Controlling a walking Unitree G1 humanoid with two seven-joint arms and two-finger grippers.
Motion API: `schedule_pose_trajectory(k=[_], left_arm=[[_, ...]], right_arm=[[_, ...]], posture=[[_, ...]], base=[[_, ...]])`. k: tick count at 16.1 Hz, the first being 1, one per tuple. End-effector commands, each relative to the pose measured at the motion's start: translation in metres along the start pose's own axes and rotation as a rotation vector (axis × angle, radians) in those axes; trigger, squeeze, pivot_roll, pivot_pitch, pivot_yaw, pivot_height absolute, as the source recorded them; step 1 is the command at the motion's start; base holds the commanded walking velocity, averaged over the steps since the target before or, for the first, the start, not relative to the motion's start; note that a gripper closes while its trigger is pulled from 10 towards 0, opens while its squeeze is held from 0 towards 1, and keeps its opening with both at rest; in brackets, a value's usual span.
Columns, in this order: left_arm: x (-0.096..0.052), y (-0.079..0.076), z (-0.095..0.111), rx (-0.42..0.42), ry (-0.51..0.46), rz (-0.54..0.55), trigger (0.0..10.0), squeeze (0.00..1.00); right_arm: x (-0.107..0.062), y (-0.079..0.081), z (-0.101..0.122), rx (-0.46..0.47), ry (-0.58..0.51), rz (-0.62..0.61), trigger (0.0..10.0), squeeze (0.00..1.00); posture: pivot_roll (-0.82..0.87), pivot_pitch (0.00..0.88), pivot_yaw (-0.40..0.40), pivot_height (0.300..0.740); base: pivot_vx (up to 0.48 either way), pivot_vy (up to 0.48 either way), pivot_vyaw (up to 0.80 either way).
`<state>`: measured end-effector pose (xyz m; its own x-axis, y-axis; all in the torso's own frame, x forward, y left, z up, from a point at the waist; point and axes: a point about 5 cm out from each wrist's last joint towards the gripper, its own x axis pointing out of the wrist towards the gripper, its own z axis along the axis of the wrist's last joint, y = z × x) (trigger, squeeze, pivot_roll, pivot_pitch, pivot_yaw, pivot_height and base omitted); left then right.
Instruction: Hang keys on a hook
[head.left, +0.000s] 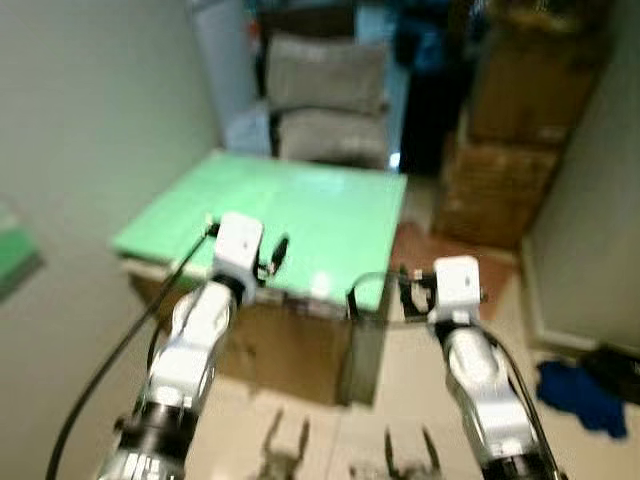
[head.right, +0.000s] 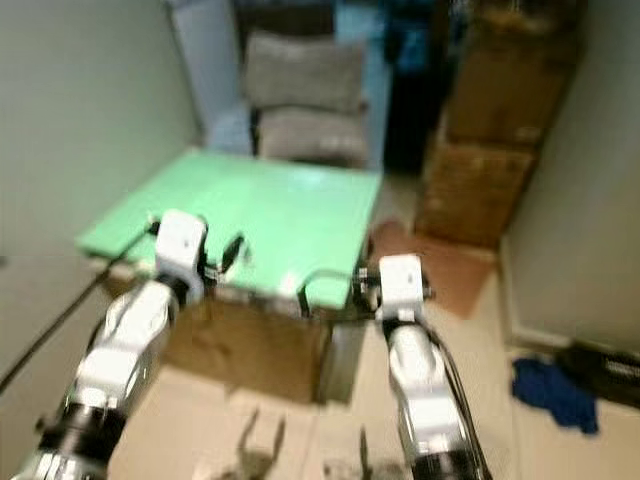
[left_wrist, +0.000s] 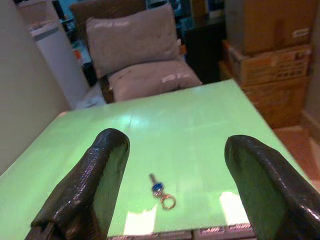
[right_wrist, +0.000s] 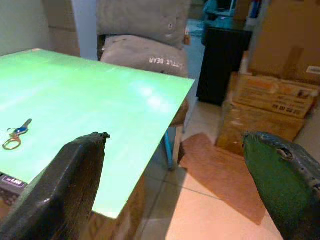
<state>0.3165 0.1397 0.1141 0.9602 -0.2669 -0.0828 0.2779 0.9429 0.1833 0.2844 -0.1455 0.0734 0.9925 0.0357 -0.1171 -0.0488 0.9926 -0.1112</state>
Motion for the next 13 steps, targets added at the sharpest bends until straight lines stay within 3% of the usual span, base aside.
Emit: schedule_pose_trajectory(k=[1,2,10,13], left_arm=[[0.0041,-0.0007,0.0051,0.018,-0.015,0.003,10.0,0.00],[0.0044,-0.0011,0.0048,-0.009,-0.016,0.002,10.0,0.00],[0.0051,0.0064,0.0004,-0.051,0.009,0.090,10.0,0.00],[0.0049,0.0069,-0.0007,-0.029,0.016,0.092,10.0,0.00]], right_arm=[[0.0020,-0.0019,0.0021,-0.015,-0.008,-0.008,10.0,0.00],[0.0024,-0.0023,0.0022,-0.018,-0.009,-0.009,10.0,0.00],[0.0047,-0.0031,0.0015,-0.033,-0.001,-0.005,10.0,0.00],[0.0045,-0.0020,-0.0009,-0.038,0.009,0.002,10.0,0.00]], posture=[[-0.04,0.000,0.085,0.699],[-0.04,0.000,0.084,0.699],[-0.04,0.000,0.079,0.699],[-0.04,0.000,0.078,0.699]], base=[[0.000,0.000,0.00],[0.000,0.000,0.00],[0.472,0.000,0.00],[0.415,0.174,0.00]])
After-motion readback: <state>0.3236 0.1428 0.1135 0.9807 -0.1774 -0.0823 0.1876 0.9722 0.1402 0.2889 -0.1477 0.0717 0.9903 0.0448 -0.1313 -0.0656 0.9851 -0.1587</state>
